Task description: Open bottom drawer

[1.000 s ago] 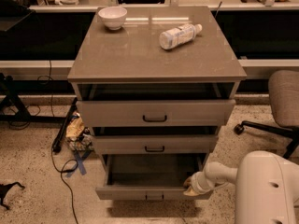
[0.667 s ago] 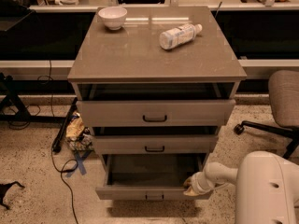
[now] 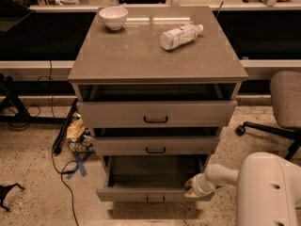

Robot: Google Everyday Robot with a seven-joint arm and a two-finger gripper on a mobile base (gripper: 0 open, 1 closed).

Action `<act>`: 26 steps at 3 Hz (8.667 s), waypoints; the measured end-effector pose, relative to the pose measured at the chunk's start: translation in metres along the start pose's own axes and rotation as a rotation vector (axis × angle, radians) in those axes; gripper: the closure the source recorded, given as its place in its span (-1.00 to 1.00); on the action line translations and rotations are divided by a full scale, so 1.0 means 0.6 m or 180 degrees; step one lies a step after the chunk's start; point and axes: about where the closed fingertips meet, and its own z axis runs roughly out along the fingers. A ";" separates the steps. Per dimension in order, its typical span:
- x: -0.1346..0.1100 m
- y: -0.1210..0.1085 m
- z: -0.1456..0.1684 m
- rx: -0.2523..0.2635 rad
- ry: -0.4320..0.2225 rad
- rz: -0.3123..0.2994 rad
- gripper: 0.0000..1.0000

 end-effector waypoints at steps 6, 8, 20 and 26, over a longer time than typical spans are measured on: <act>0.030 0.027 0.031 -0.0294 0.0070 0.0068 -0.20; 0.069 0.093 0.004 -0.0392 0.0100 0.0372 0.88; 0.011 0.295 -0.026 -0.0878 -0.0215 -0.0312 0.31; 0.010 0.295 -0.029 -0.0878 -0.0215 -0.0312 -0.42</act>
Offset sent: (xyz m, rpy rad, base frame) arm -0.0013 0.0013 -0.0013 0.0014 0.0027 0.0013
